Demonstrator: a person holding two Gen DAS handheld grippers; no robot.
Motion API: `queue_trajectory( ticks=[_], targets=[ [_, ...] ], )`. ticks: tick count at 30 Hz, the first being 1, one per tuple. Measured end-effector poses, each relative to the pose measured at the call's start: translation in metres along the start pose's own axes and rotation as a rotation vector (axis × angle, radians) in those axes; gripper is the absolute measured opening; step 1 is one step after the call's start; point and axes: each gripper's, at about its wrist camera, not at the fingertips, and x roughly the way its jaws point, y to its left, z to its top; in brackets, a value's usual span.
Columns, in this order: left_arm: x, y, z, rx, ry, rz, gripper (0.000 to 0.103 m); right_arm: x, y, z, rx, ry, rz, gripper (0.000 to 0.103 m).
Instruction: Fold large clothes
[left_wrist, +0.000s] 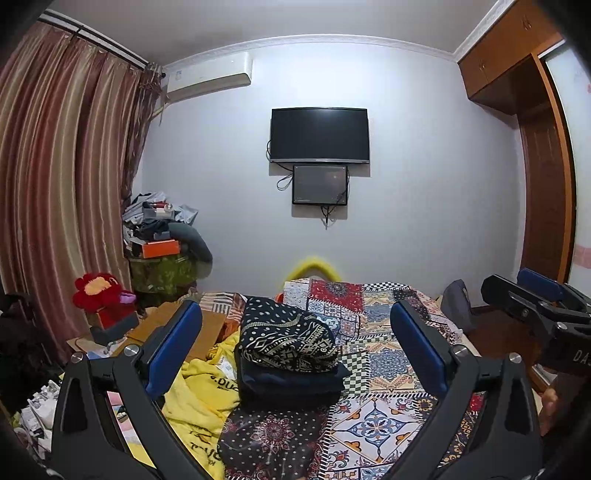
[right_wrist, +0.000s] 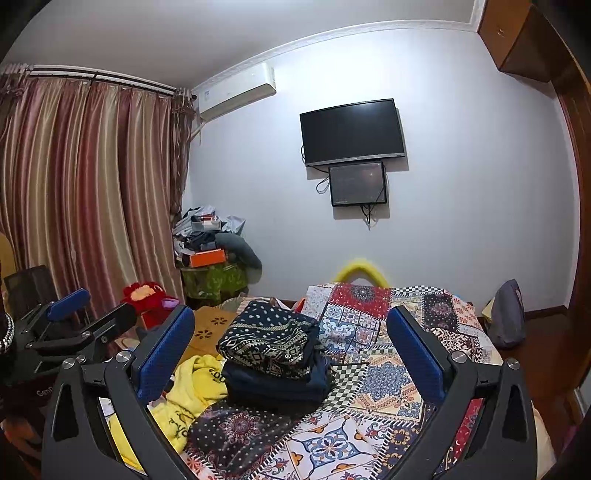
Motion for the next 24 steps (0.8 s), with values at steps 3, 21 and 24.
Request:
queue_trajectory(
  ticks=[3,21,24],
  targets=[
    [0.0017,0.0008,-0.0004,-0.002,0.011,-0.014,0.102,-0.0004,-0.001,-0.0004,0.002,-0.003,-0.001,0.103],
    [0.0026,-0.0004,-0.0041,0.001,0.024,-0.022,0.102,0.0031,-0.0035,-0.0017,0.009,0.006,0.007,0.103],
    [0.0025,-0.0001,-0.0043,0.002,0.027,-0.021,0.102,0.0036,-0.0034,-0.0024,0.009,0.008,0.007,0.103]
  ],
)
